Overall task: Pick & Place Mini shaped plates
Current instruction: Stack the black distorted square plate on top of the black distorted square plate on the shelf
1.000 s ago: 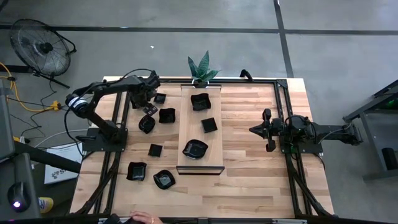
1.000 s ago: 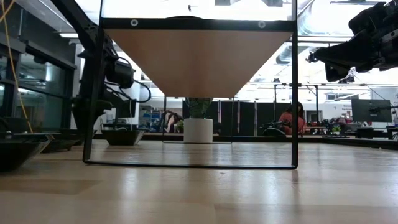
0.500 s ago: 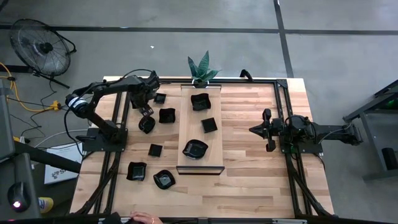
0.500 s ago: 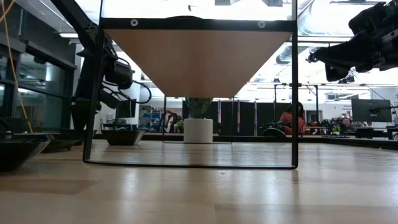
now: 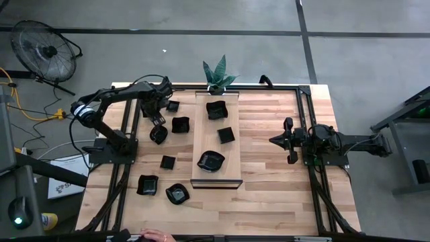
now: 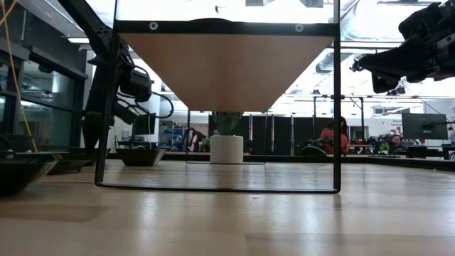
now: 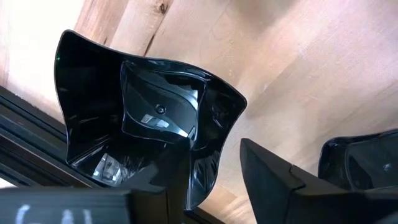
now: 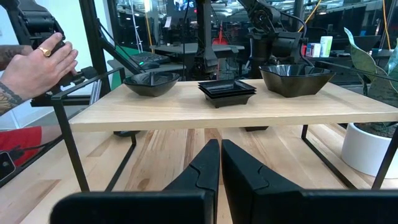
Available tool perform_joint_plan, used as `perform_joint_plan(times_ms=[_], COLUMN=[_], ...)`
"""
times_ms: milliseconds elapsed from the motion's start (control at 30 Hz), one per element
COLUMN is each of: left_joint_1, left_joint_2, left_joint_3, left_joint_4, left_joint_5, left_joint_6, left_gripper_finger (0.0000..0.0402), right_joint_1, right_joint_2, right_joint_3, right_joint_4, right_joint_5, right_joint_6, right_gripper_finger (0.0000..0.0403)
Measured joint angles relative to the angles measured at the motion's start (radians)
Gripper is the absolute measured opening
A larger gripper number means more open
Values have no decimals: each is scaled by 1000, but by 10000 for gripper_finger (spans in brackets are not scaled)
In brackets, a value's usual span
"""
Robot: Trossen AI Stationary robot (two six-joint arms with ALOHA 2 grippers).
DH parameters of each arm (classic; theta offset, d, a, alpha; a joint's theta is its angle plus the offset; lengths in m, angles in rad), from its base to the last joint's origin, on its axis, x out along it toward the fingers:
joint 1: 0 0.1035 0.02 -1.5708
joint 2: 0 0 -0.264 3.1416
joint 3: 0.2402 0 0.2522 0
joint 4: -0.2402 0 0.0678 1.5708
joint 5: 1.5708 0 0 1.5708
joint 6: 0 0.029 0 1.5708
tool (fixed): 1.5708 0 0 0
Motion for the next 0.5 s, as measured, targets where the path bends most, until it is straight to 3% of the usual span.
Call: perform_joint_plan(times_ms=[500], left_joint_1=[0], left_joint_2=[0], left_joint_3=[0], left_joint_4=[-5], left_joint_5=[-19], left_joint_6=[0], left_gripper_finger=[114], right_joint_1=[0], right_joint_2=[0], right_joint_3=[0], right_joint_4=[0], right_joint_5=[0], right_joint_6=[0], right_gripper_finger=[12])
